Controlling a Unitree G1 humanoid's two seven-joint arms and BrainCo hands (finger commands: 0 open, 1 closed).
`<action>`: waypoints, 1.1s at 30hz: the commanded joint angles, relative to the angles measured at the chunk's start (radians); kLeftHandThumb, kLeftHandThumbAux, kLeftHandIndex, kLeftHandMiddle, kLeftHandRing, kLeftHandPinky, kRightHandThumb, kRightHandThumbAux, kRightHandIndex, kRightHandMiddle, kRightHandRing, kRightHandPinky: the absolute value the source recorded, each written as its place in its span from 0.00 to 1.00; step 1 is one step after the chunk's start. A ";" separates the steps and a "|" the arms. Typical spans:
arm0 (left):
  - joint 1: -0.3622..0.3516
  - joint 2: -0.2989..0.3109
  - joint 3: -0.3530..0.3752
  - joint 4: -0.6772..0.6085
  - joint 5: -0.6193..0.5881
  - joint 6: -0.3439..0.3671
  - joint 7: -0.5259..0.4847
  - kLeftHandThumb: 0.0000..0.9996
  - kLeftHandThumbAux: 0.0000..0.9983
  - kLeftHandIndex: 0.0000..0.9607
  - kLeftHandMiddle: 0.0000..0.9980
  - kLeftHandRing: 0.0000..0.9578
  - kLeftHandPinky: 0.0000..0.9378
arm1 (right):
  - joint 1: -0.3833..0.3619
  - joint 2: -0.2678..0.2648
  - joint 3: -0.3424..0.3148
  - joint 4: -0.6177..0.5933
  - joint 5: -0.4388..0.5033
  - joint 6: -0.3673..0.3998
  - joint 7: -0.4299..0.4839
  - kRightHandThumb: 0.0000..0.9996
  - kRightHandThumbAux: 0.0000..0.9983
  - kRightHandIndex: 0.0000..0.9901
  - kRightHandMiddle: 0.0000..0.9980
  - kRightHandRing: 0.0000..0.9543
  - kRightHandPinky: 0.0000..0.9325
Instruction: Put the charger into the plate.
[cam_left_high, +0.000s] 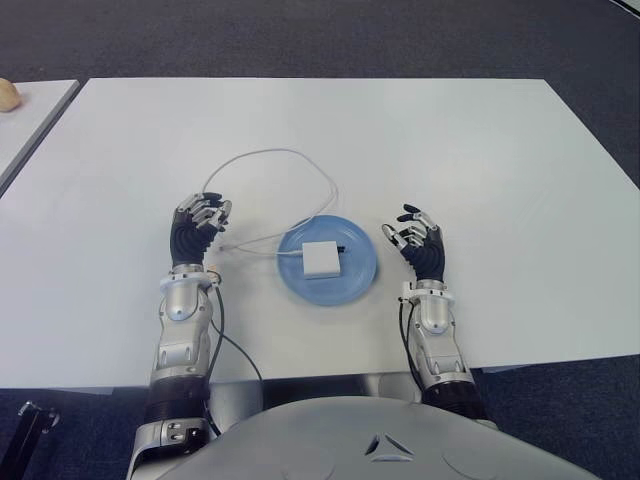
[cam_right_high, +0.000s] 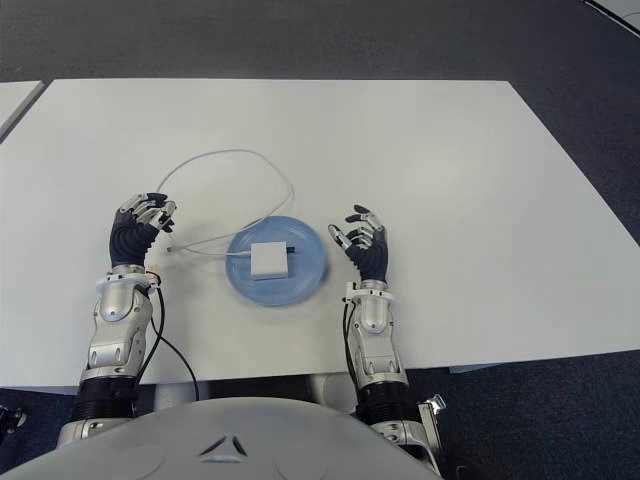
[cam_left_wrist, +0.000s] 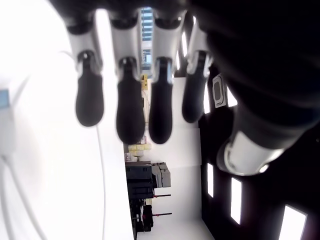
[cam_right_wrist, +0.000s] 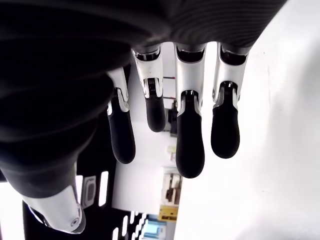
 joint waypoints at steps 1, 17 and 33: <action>0.002 -0.004 -0.009 0.017 0.002 0.003 -0.007 0.83 0.68 0.42 0.50 0.65 0.65 | 0.011 0.009 0.001 0.025 0.001 0.023 -0.008 0.71 0.73 0.43 0.59 0.63 0.65; -0.003 0.002 -0.010 0.042 0.007 -0.009 -0.008 0.83 0.68 0.42 0.50 0.64 0.63 | -0.029 0.019 -0.011 0.095 0.003 0.029 -0.070 0.71 0.73 0.43 0.58 0.61 0.62; -0.012 0.008 -0.015 0.055 0.013 0.017 -0.007 0.84 0.68 0.43 0.50 0.64 0.63 | -0.057 0.011 -0.026 0.146 0.013 0.027 -0.087 0.71 0.73 0.43 0.57 0.60 0.62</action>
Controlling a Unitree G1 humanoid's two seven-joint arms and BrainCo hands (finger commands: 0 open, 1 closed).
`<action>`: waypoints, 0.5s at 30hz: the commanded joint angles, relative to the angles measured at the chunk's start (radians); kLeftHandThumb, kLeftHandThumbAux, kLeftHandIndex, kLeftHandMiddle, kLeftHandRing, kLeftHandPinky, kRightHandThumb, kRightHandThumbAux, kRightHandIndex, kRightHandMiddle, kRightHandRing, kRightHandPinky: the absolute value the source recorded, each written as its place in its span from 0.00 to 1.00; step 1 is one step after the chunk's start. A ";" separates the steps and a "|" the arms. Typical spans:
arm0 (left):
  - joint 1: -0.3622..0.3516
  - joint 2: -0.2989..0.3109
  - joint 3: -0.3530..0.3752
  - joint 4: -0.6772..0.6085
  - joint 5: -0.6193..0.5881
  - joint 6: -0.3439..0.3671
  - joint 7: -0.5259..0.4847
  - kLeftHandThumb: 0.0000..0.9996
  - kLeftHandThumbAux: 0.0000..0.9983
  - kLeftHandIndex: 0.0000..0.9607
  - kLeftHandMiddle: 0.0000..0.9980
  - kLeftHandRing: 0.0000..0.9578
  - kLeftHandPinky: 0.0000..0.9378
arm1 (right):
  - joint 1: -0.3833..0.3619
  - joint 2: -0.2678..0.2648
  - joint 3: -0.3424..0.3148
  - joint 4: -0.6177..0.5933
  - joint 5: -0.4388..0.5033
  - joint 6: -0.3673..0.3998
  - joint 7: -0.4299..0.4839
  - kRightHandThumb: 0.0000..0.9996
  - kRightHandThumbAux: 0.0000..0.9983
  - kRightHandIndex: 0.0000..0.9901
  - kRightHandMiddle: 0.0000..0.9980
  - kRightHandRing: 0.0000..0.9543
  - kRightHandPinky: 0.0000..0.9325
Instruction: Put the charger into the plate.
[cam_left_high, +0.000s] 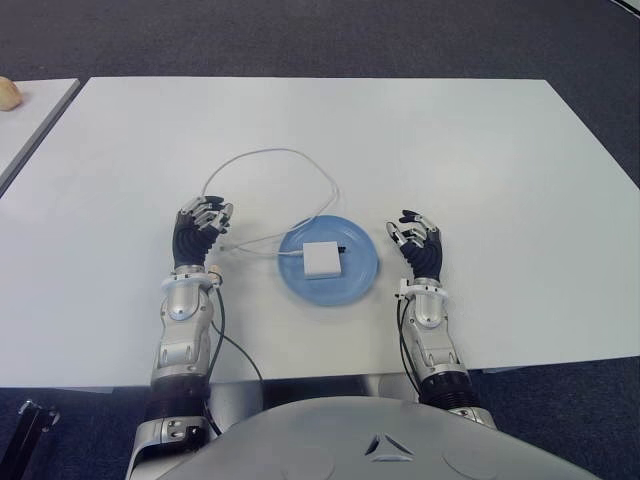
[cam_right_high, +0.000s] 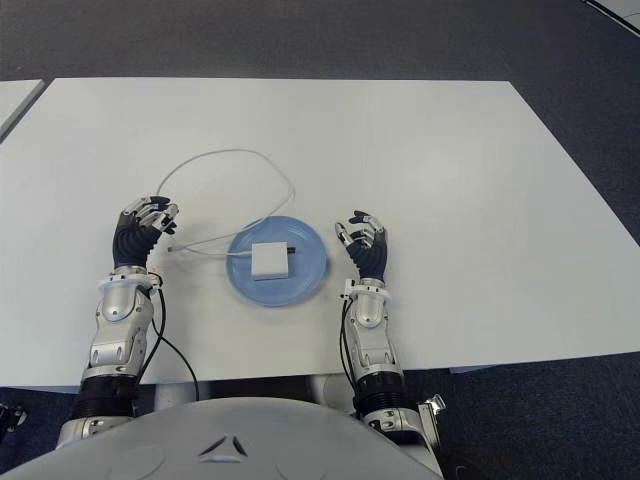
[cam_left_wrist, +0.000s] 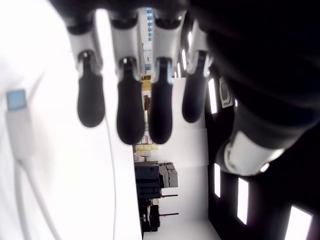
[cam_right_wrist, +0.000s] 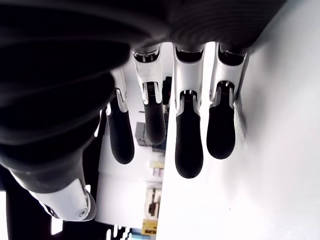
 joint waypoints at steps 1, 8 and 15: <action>-0.004 0.001 -0.012 0.019 0.008 0.005 -0.008 0.84 0.68 0.43 0.51 0.64 0.63 | 0.001 0.007 -0.011 0.033 0.013 0.019 -0.002 0.71 0.73 0.43 0.57 0.60 0.62; -0.010 0.006 -0.017 0.039 0.000 -0.026 -0.027 0.84 0.68 0.43 0.50 0.64 0.64 | -0.007 0.003 -0.018 0.043 0.017 0.018 0.006 0.71 0.73 0.43 0.57 0.60 0.62; -0.023 0.015 -0.024 0.075 0.033 0.003 -0.008 0.84 0.68 0.43 0.49 0.63 0.62 | -0.008 0.003 -0.024 0.049 0.026 0.012 0.020 0.71 0.73 0.43 0.58 0.60 0.62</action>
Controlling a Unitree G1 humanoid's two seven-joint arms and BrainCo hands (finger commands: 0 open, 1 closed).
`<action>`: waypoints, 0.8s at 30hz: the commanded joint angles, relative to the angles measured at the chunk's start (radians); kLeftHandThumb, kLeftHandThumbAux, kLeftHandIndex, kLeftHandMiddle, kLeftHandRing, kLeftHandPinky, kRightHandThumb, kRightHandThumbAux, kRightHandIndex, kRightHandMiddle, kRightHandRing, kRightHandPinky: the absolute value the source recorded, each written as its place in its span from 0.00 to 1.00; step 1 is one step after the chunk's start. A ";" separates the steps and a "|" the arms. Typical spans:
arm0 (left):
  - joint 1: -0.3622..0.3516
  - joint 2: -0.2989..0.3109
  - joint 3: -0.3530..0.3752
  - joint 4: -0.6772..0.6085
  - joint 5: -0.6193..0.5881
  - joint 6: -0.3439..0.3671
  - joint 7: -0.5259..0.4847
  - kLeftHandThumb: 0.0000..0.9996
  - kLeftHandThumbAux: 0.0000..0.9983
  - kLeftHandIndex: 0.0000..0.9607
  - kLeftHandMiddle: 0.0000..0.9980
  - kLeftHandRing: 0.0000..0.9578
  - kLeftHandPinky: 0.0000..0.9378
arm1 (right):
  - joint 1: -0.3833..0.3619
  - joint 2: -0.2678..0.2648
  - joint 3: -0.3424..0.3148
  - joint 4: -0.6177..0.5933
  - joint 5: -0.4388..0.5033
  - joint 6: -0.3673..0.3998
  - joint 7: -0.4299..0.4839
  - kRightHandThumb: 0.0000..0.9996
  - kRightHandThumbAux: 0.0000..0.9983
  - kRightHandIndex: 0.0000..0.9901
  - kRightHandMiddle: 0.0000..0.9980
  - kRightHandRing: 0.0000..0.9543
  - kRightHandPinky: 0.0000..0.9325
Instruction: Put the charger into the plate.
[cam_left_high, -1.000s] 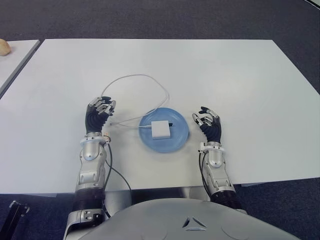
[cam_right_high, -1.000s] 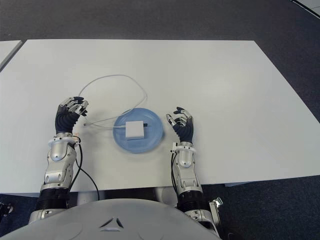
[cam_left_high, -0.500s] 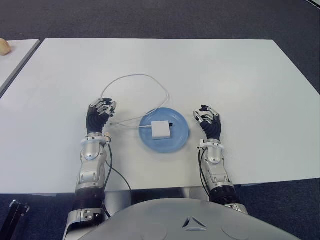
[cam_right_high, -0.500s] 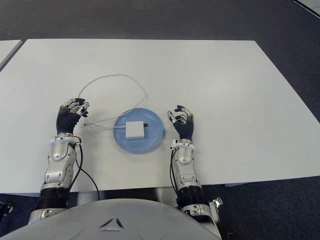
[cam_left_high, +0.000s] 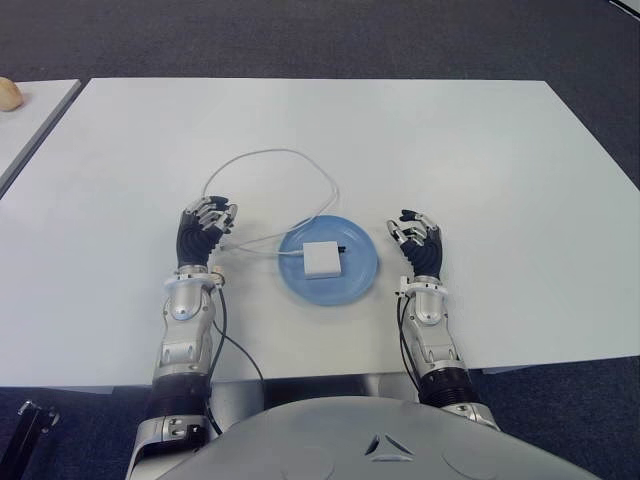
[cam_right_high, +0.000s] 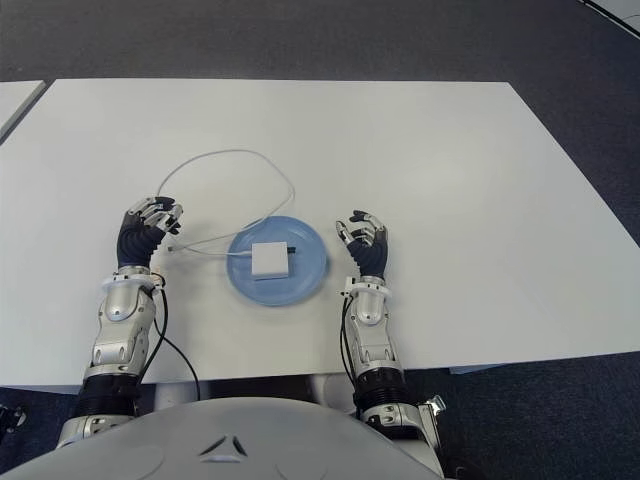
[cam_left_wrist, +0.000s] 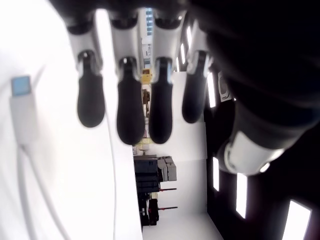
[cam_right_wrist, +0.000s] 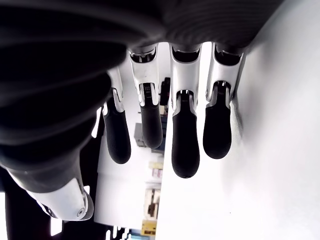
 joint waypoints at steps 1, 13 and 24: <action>-0.019 0.013 -0.010 0.053 0.029 0.035 0.010 0.84 0.68 0.43 0.49 0.63 0.62 | 0.014 0.003 -0.007 0.025 0.023 0.013 0.015 0.71 0.73 0.43 0.58 0.60 0.62; -0.053 0.004 -0.025 0.135 0.032 0.077 0.010 0.83 0.68 0.42 0.49 0.61 0.61 | 0.011 0.000 -0.022 0.040 0.032 0.005 0.032 0.71 0.73 0.43 0.58 0.60 0.61; -0.085 0.006 -0.027 0.232 0.023 0.026 -0.008 0.83 0.68 0.42 0.50 0.64 0.64 | -0.002 -0.001 -0.033 0.063 0.024 -0.019 0.019 0.71 0.73 0.43 0.58 0.60 0.61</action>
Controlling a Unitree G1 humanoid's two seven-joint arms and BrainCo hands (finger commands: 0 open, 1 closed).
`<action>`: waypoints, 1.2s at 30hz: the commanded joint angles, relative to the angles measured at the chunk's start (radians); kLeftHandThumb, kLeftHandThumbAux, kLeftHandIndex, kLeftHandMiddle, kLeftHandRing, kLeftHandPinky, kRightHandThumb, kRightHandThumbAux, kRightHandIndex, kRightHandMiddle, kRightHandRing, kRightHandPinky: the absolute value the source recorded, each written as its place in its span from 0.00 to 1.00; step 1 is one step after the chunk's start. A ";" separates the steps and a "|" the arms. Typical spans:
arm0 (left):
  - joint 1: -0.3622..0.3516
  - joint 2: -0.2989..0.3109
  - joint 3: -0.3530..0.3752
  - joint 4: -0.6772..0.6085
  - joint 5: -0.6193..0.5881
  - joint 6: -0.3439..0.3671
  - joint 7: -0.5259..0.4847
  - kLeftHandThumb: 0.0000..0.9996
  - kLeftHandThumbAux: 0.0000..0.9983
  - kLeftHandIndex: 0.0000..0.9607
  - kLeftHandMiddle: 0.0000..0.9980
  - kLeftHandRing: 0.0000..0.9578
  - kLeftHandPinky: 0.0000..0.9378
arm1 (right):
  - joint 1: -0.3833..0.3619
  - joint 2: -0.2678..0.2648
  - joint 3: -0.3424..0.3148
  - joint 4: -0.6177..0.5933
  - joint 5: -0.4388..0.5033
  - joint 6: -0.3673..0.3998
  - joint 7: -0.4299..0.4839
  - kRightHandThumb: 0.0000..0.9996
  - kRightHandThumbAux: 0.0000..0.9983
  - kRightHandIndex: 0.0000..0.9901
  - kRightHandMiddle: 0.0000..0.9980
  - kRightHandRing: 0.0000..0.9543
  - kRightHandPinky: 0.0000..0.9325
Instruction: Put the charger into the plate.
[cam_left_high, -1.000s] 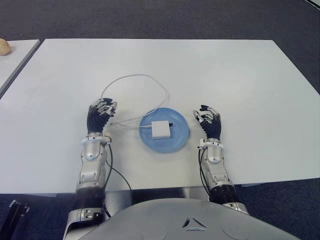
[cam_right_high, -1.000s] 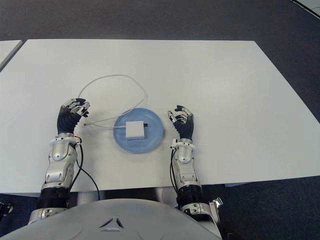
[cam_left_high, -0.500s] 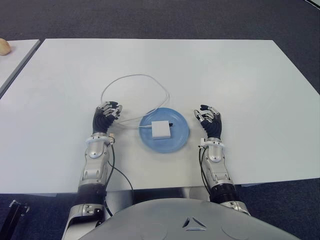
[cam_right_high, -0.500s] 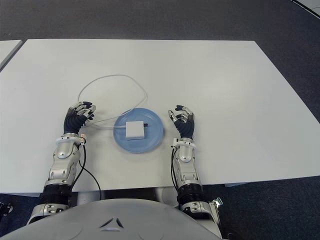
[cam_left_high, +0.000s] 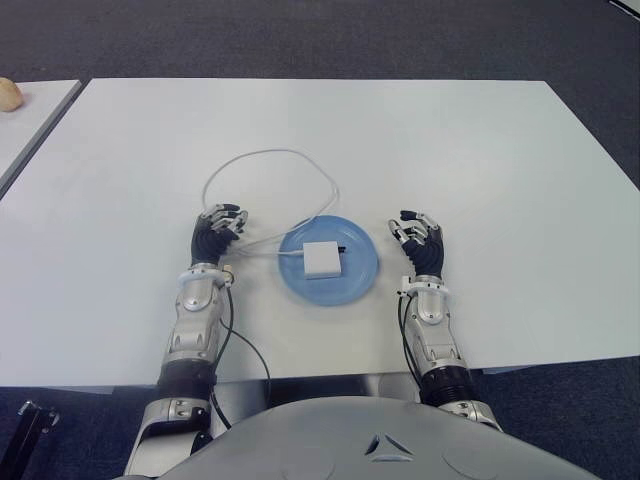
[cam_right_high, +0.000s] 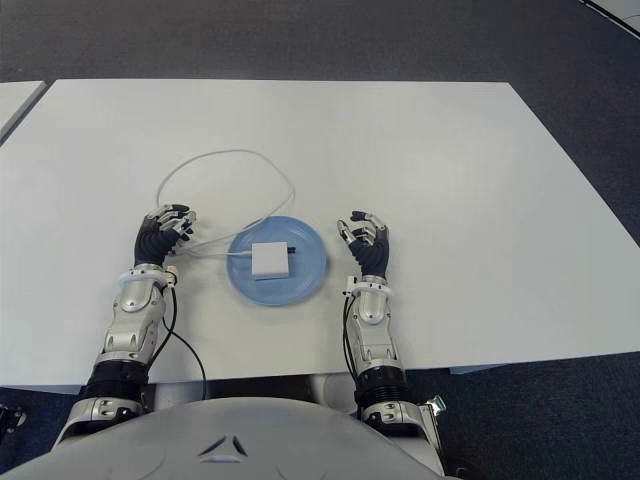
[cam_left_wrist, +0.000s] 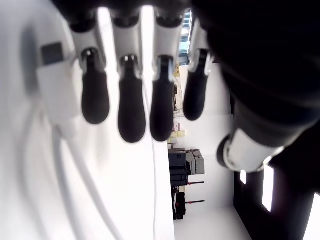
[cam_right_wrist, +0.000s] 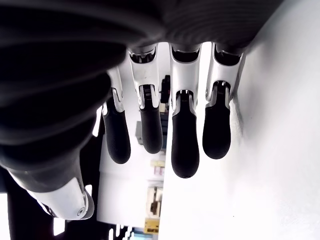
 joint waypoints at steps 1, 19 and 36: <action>-0.011 -0.002 -0.008 0.075 -0.005 -0.011 -0.014 0.83 0.68 0.42 0.50 0.64 0.64 | 0.008 -0.001 -0.010 0.037 0.011 0.002 -0.009 0.71 0.73 0.43 0.58 0.60 0.62; -0.052 -0.008 -0.002 0.188 -0.019 -0.111 -0.009 0.83 0.68 0.42 0.51 0.65 0.63 | -0.007 -0.012 -0.011 0.058 -0.002 -0.018 -0.027 0.71 0.73 0.43 0.59 0.61 0.63; -0.066 -0.006 0.006 0.235 -0.031 -0.160 -0.008 0.83 0.68 0.42 0.51 0.65 0.64 | 0.010 -0.017 -0.001 0.019 -0.016 0.000 -0.034 0.71 0.73 0.43 0.58 0.61 0.62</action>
